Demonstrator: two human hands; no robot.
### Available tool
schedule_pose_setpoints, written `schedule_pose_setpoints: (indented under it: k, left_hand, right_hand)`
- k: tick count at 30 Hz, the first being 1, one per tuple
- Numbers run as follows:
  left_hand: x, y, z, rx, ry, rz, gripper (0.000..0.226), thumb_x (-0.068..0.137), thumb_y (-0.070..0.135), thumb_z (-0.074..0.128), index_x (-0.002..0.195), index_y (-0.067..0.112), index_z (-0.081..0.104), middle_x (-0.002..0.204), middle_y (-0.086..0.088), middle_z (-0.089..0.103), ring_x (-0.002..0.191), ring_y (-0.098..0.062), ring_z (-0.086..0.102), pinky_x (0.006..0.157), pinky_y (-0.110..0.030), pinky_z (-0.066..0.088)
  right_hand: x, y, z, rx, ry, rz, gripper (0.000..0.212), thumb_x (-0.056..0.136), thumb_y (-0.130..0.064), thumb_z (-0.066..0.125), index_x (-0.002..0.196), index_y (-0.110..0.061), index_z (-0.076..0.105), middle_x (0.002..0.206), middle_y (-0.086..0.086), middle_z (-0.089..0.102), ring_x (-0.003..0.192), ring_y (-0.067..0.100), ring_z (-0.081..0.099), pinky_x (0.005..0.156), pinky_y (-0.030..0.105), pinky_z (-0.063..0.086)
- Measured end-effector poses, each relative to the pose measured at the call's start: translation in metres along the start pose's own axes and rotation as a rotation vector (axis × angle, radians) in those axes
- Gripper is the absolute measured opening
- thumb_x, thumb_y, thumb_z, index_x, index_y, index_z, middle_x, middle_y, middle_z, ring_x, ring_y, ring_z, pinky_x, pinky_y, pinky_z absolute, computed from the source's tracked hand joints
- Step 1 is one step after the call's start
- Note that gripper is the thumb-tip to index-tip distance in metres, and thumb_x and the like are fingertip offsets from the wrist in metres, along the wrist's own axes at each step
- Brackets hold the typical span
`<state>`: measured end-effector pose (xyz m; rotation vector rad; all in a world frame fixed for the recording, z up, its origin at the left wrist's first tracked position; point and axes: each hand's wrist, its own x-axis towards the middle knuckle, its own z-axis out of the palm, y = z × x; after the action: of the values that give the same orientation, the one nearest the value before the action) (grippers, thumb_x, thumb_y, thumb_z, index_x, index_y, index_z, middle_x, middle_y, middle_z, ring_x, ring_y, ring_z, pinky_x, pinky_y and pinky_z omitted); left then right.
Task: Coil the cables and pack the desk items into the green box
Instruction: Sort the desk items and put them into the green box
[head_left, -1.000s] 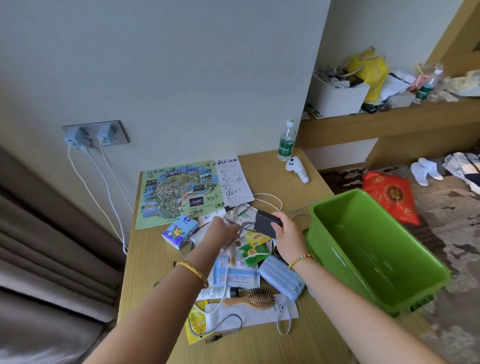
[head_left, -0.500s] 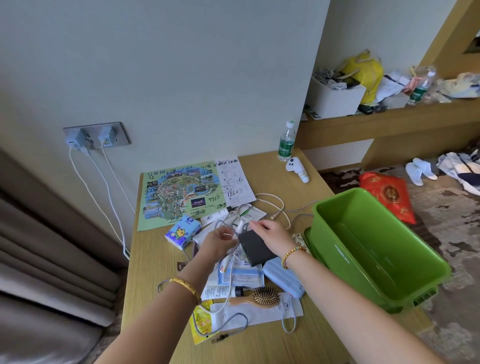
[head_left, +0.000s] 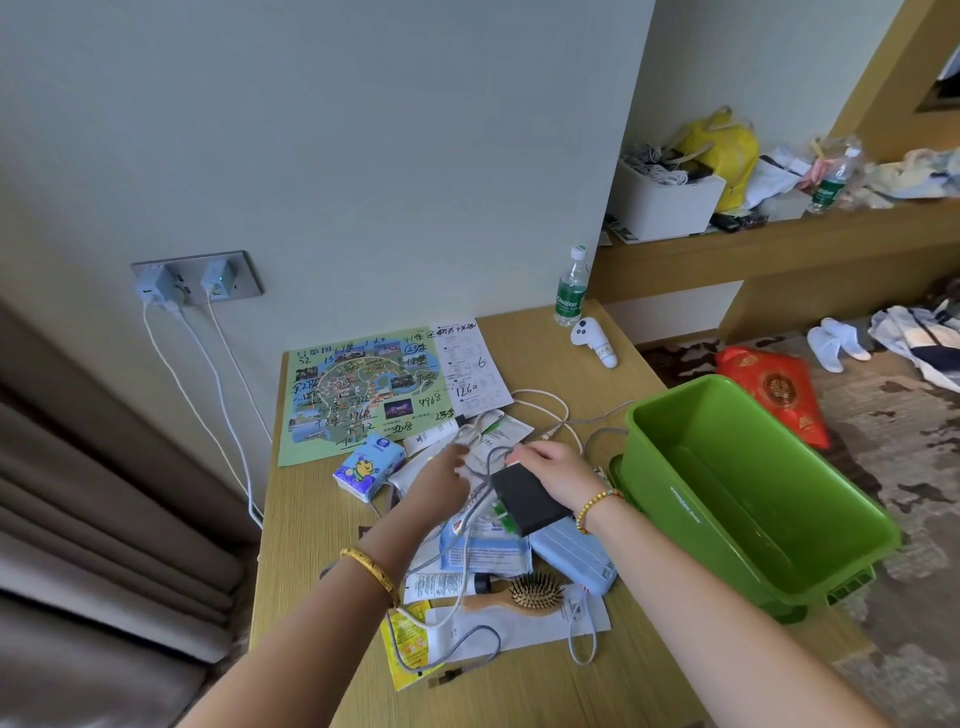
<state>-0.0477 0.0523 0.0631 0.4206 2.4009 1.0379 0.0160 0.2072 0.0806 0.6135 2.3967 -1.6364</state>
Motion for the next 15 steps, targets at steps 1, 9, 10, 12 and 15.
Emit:
schedule_pose_setpoints:
  k: [1, 9, 10, 12, 15]
  left_hand:
    - [0.0, 0.004, -0.002, -0.019, 0.052, 0.042, 0.049, 0.088, -0.004, 0.039, 0.134, 0.012, 0.043, 0.136, -0.01, 0.047, 0.123, -0.024, 0.047, 0.096, -0.032, 0.041]
    - [0.017, 0.054, 0.005, 0.052, -0.182, 0.221, 0.026, 0.088, 0.019, 0.061, 0.112, 0.011, 0.063, 0.104, -0.008, 0.066, 0.102, -0.02, 0.061, 0.093, -0.035, 0.045]
    - [0.019, 0.06, 0.008, 0.044, -0.137, 0.226, 0.022, 0.087, 0.02, 0.063, 0.105, 0.007, 0.065, 0.093, -0.006, 0.065, 0.093, -0.02, 0.062, 0.089, -0.035, 0.047]
    - [0.025, 0.073, 0.016, 0.005, -0.062, 0.204, 0.015, 0.085, 0.019, 0.065, 0.096, 0.009, 0.065, 0.088, -0.002, 0.064, 0.086, -0.02, 0.062, 0.085, -0.035, 0.048]
    - [0.033, 0.095, 0.024, -0.404, -0.01, 0.042, 0.012, 0.086, 0.01, 0.062, 0.097, 0.006, 0.06, 0.091, -0.01, 0.067, 0.078, -0.021, 0.066, 0.077, -0.036, 0.055]
  right_hand:
    - [-0.001, -0.001, -0.007, 0.019, 0.011, -0.01, 0.027, 0.094, -0.033, 0.046, 0.091, -0.017, 0.068, 0.082, 0.003, 0.058, 0.072, 0.017, 0.054, 0.057, 0.025, 0.04]
    - [-0.002, -0.007, -0.06, 0.188, 0.054, -0.032, 0.025, 0.092, -0.041, 0.05, 0.085, -0.028, 0.07, 0.089, 0.006, 0.063, 0.078, 0.021, 0.06, 0.061, 0.028, 0.048]
    - [0.0, -0.004, -0.064, 0.217, 0.076, -0.021, 0.027, 0.091, -0.043, 0.05, 0.087, -0.026, 0.069, 0.09, 0.008, 0.064, 0.081, 0.023, 0.061, 0.067, 0.032, 0.05]
    - [0.006, 0.004, -0.075, 0.268, 0.176, 0.021, 0.033, 0.092, -0.047, 0.047, 0.093, -0.018, 0.065, 0.098, 0.016, 0.063, 0.092, 0.029, 0.061, 0.084, 0.041, 0.049]
    - [0.018, 0.019, -0.101, 0.361, 0.316, 0.112, 0.038, 0.095, -0.045, 0.042, 0.11, -0.014, 0.058, 0.116, 0.014, 0.06, 0.108, 0.03, 0.056, 0.098, 0.048, 0.044]
